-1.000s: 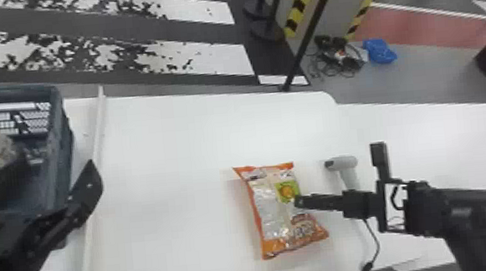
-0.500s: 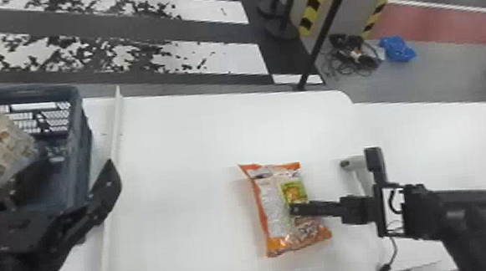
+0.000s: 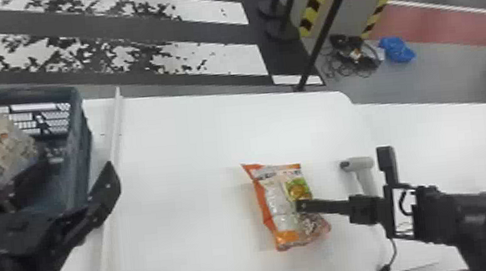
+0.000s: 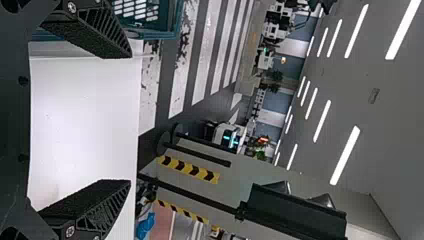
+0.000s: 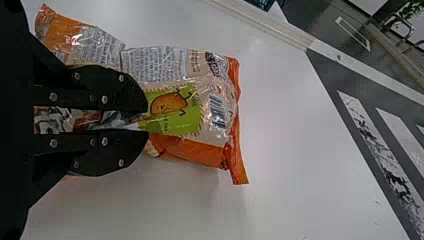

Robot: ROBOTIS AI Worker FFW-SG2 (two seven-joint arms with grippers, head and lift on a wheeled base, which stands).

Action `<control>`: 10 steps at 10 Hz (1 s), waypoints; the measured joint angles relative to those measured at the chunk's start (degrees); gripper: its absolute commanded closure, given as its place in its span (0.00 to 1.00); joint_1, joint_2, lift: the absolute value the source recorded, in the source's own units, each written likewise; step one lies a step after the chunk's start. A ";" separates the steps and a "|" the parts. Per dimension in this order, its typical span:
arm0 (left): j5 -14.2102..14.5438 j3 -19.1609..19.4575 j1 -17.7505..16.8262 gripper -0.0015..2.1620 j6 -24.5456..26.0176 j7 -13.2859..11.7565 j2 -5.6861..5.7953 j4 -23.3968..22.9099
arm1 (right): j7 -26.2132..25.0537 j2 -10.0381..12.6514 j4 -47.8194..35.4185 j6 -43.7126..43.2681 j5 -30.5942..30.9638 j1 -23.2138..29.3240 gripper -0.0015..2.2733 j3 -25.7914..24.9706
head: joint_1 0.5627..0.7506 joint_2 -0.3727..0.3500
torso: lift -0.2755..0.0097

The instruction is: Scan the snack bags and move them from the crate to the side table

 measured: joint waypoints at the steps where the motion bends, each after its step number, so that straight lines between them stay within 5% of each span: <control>1: -0.02 -0.06 0.10 0.05 0.00 0.00 -0.05 0.05 | 0.07 -0.18 -2.84 2.13 -1.36 0.81 0.94 -1.65 | 0.70 0.12 | 0.66; 5: -0.66 -0.77 0.13 0.05 0.00 0.43 -0.46 0.90 | -0.87 -1.77 -8.78 10.23 -11.51 0.11 0.94 -12.97 | 0.70 0.08 | 0.66; 10: -0.83 -1.04 0.13 0.05 0.00 0.69 -0.27 1.10 | -11.11 -5.72 7.26 -1.28 -12.47 -7.31 0.94 -18.76 | 0.70 0.03 | 0.66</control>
